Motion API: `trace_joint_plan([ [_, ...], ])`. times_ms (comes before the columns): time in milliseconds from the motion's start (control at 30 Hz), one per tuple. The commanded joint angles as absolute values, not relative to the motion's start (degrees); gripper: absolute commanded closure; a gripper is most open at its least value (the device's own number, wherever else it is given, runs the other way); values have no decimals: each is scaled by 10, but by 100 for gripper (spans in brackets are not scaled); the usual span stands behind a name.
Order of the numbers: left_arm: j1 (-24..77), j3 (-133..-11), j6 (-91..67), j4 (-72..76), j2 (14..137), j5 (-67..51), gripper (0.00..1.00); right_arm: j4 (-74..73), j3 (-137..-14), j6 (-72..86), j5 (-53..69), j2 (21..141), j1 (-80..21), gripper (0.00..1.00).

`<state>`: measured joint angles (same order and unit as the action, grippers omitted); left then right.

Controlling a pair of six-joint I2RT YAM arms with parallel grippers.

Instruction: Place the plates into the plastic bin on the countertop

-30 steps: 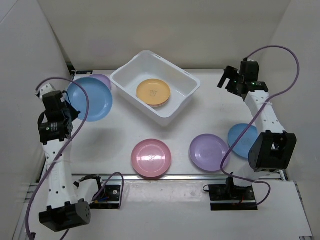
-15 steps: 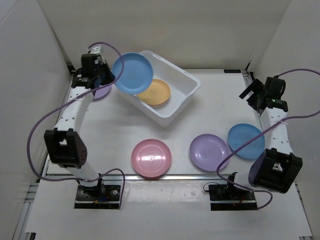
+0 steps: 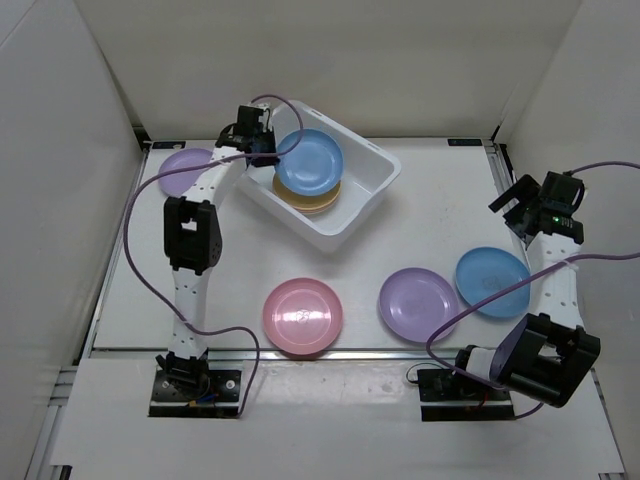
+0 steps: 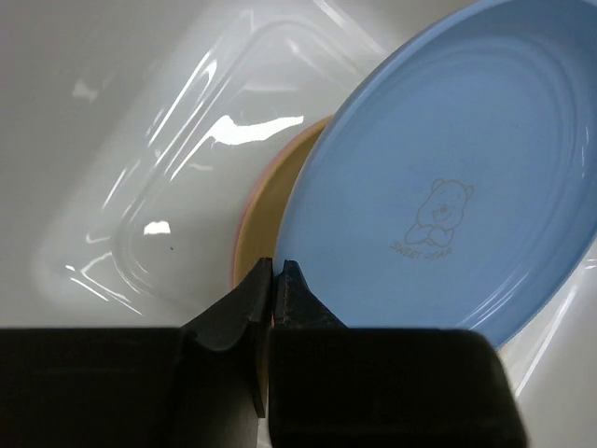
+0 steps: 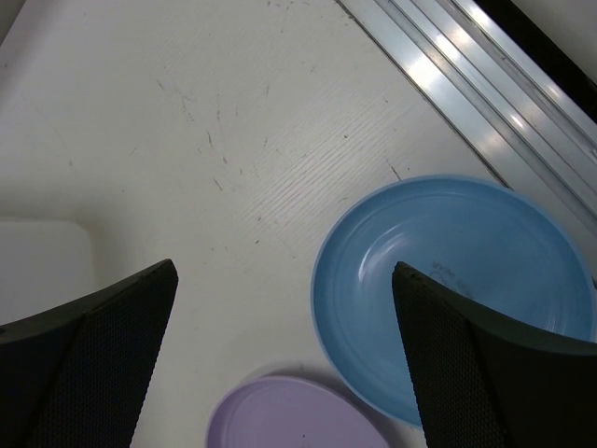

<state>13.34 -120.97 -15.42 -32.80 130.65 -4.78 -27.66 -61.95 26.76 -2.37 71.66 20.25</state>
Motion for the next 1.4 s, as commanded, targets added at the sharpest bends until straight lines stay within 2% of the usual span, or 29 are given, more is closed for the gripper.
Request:
trace_joint_plan([
  [0, 139, -1257, -148, -354, 1313, -35, 89, -284, -611, 279, -32, 708, 207, 1],
  [200, 140, -1264, -135, -380, 1344, -33, 76, -308, -603, 293, -56, 704, 217, 1],
  [267, 143, -1263, -127, -383, 1346, -35, 68, -315, -603, 296, -67, 705, 221, 1],
  [300, 144, -1264, -120, -384, 1345, -35, 62, -322, -603, 300, -69, 704, 221, 1],
  [333, 148, -1266, -117, -383, 1345, -35, 49, -326, -601, 303, -73, 705, 222, 1],
  [400, 154, -1274, -108, -384, 1341, -35, 40, -344, -597, 314, -87, 705, 223, 1],
  [433, 156, -1277, -104, -384, 1339, -33, 10, -348, -593, 317, -89, 703, 223, 1],
  [467, 161, -1282, -100, -383, 1334, -33, 1, -351, -589, 322, -92, 704, 225, 1],
  [733, 175, -1339, -90, -374, 1309, -34, 1, -438, -556, 349, -131, 697, 241, 1],
  [867, 176, -1342, -91, -367, 1274, -49, 0, -485, -514, 425, -177, 661, 240, 1],
  [1033, 176, -1356, -86, -379, 1246, -83, 1, -491, -449, 512, -222, 634, 240, 2],
  [1367, 168, -1356, -70, -418, 1177, -80, 1, -464, -386, 547, -207, 672, 238, 4],
])
